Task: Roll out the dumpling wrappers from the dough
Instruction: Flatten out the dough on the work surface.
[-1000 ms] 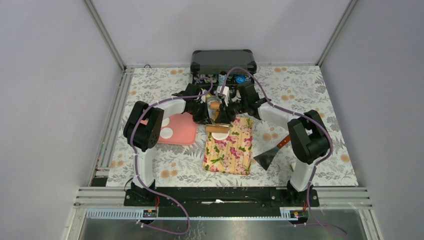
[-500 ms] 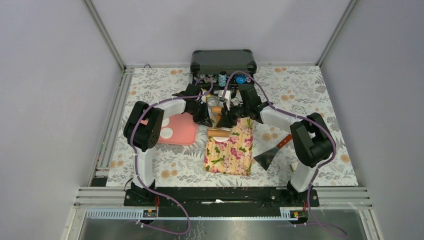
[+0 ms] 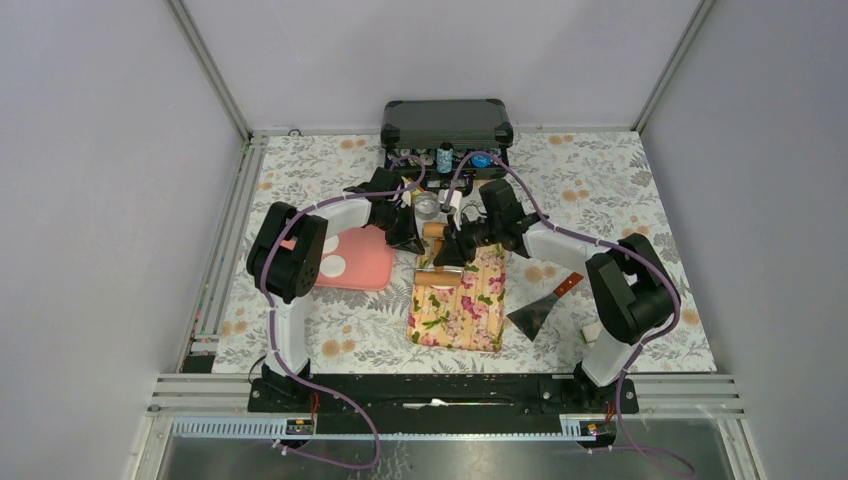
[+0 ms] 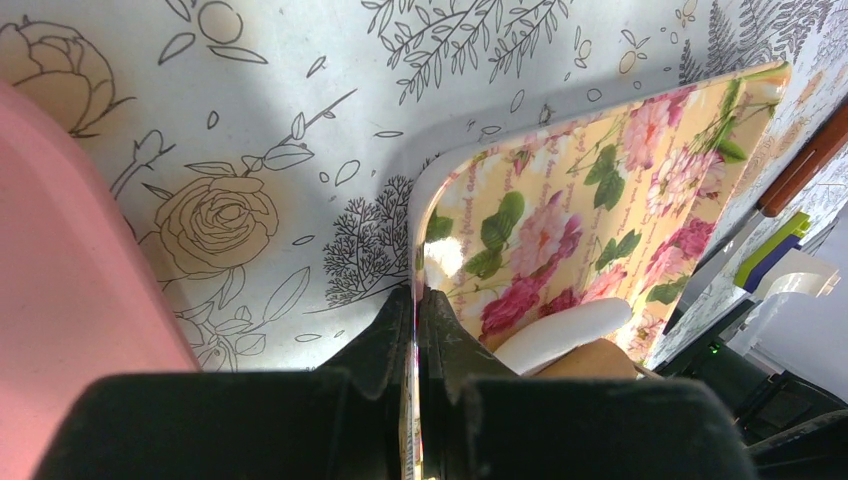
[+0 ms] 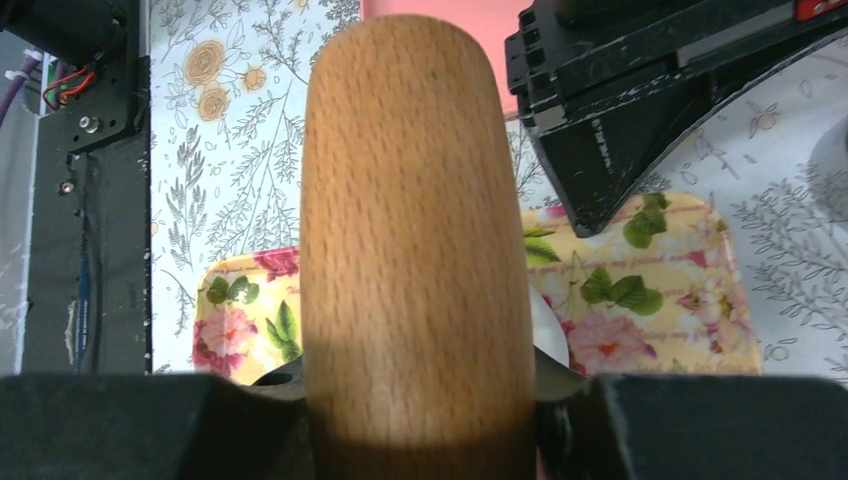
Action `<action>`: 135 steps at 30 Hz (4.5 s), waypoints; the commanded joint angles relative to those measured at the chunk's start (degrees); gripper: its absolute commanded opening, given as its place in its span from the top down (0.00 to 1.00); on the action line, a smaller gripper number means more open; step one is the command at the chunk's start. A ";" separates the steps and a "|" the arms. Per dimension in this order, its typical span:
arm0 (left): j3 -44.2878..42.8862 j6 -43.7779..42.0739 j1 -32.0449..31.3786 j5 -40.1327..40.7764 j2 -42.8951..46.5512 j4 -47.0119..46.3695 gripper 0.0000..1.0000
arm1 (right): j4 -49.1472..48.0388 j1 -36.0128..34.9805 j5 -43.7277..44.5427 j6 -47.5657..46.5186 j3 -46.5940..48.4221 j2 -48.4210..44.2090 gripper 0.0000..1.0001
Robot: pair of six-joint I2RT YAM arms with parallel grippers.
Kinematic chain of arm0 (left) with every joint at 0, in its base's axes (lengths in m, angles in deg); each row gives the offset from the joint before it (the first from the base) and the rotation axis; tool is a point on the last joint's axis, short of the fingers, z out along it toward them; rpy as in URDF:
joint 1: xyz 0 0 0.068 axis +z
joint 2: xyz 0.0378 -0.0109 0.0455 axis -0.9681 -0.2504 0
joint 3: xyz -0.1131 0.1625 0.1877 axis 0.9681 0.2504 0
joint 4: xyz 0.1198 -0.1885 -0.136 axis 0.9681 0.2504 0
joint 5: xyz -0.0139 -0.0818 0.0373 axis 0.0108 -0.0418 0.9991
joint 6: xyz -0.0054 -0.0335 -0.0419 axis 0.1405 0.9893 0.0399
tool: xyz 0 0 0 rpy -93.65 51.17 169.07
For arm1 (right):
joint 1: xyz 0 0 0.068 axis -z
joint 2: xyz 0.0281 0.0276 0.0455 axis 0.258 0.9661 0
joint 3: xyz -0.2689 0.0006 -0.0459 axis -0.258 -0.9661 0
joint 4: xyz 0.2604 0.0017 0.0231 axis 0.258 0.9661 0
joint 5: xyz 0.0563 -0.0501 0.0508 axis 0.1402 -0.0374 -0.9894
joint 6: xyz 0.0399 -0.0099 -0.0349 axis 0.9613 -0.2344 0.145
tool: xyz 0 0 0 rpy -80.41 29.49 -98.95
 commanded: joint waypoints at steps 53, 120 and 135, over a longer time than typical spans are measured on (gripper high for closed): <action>0.39 0.68 1.33 -1.80 3.39 -2.37 1.00 | -4.45 -2.06 19.11 17.57 -13.23 -0.92 1.00; -0.51 0.04 1.16 -1.40 3.01 -1.56 1.00 | -2.33 6.35 -6.88 3.72 -2.16 -17.61 1.00; -0.98 -0.54 1.16 -3.02 1.62 -1.55 1.00 | 51.21 6.77 -12.93 -57.99 33.84 14.33 1.00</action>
